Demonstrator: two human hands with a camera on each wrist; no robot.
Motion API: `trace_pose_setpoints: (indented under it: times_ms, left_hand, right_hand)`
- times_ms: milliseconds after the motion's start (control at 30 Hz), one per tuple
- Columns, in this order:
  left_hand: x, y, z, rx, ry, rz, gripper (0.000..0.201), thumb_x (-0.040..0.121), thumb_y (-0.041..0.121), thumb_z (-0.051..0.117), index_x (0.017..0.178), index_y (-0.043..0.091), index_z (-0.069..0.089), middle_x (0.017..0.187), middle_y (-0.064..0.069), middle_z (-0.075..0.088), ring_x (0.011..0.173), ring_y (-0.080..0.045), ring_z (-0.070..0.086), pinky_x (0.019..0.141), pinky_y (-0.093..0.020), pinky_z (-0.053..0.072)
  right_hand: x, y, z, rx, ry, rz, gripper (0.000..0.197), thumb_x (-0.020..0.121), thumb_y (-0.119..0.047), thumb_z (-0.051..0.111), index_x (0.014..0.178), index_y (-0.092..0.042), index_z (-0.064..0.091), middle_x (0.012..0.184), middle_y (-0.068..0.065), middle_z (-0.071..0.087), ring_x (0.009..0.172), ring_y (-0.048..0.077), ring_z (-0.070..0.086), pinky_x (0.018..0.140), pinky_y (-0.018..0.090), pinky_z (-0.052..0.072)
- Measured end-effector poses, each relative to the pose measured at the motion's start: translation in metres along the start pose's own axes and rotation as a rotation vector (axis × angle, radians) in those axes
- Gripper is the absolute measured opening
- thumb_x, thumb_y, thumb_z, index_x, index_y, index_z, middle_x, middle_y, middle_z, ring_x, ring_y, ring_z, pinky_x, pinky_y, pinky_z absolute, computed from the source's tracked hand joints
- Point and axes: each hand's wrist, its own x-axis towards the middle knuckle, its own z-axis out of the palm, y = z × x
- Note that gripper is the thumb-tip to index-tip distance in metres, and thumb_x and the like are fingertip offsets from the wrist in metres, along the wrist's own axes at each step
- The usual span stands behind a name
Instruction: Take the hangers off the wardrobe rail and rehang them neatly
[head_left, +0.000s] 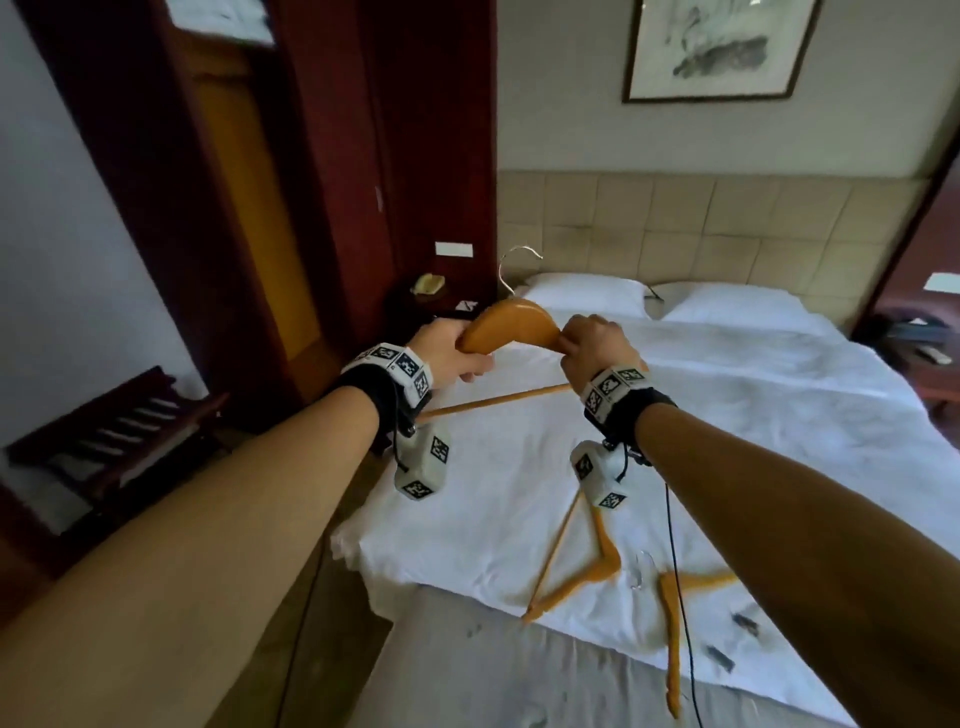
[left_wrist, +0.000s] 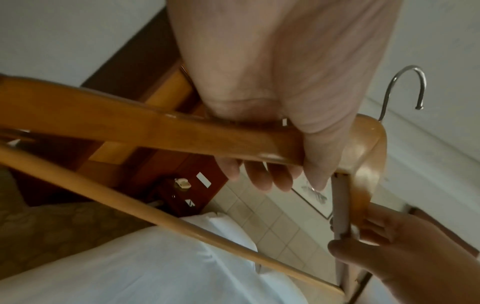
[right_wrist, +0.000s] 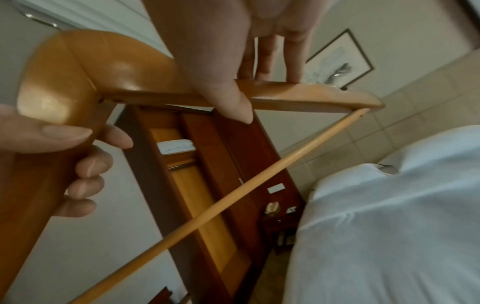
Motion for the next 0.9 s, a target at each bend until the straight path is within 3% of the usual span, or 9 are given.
trace_pose_setpoints:
  times_ms: [100,333,433,533,633,767,900]
  left_hand:
    - [-0.027,-0.022,-0.063,-0.07,0.08,0.005,0.027,0.079,0.034,0.076,0.095,0.013,0.067,0.081,-0.007,0.074,0.077,-0.023,0.072,0.08,-0.041,0.058]
    - [-0.11,-0.101,-0.201,-0.017,0.157,-0.057,0.033,0.082,0.046,0.07,0.098,0.017,0.068,0.09,0.004,0.075,0.089,-0.012,0.071,0.09,-0.04,0.054]
    - [-0.15,-0.132,-0.251,-0.075,0.205,-0.09,0.027,0.089,0.035,0.067,0.106,0.015,0.065,0.095,0.003,0.074,0.09,-0.012,0.071,0.073,-0.034,0.059]
    - [-0.188,-0.159,-0.3,-0.112,0.304,-0.093,0.027,0.088,0.03,0.068,0.11,0.015,0.064,0.098,0.001,0.073,0.089,-0.009,0.07,0.064,-0.031,0.06]
    - [-0.219,-0.184,-0.348,-0.096,0.44,-0.115,0.019,0.088,0.03,0.069,0.102,0.018,0.065,0.094,0.001,0.074,0.084,-0.013,0.071,0.056,-0.025,0.057]
    - [-0.254,-0.214,-0.402,-0.121,0.637,-0.154,0.016,0.088,0.03,0.068,0.097,0.018,0.065,0.088,0.0,0.074,0.08,-0.012,0.071,0.058,-0.03,0.059]
    - [-0.278,-0.237,-0.45,-0.259,0.85,-0.242,0.019,0.091,0.028,0.065,0.098,0.011,0.064,0.089,-0.007,0.072,0.074,-0.017,0.067,0.05,-0.025,0.055]
  right_hand:
    - [0.017,-0.076,0.001,-0.011,0.032,-0.099,0.022,0.087,-0.01,0.051,0.096,-0.028,0.061,0.096,-0.003,0.053,0.104,0.023,0.052,0.078,0.041,0.047]
    - [0.013,-0.254,0.02,0.13,0.095,-0.313,0.031,0.084,-0.004,0.058,0.102,-0.027,0.067,0.111,-0.001,0.057,0.112,0.024,0.051,0.085,0.041,0.052]
    - [0.003,-0.323,0.032,0.231,0.127,-0.374,0.029,0.083,-0.004,0.061,0.101,-0.025,0.069,0.113,-0.001,0.057,0.113,0.024,0.05,0.092,0.039,0.049]
    - [-0.01,-0.387,0.043,0.259,0.148,-0.416,0.038,0.082,-0.009,0.061,0.118,-0.021,0.063,0.129,0.004,0.05,0.123,0.029,0.041,0.106,0.036,0.033]
    - [-0.024,-0.45,0.053,0.375,0.163,-0.386,0.053,0.081,-0.017,0.06,0.133,-0.02,0.05,0.142,0.005,0.038,0.134,0.032,0.03,0.112,0.044,0.031]
    - [-0.044,-0.535,0.066,0.526,0.048,-0.361,0.052,0.085,-0.022,0.058,0.135,-0.02,0.045,0.148,0.004,0.033,0.136,0.032,0.031,0.108,0.05,0.035]
    - [-0.064,-0.608,0.083,0.588,-0.165,-0.425,0.047,0.089,-0.033,0.058,0.133,-0.017,0.048,0.136,0.011,0.044,0.122,0.035,0.049,0.103,0.042,0.042]
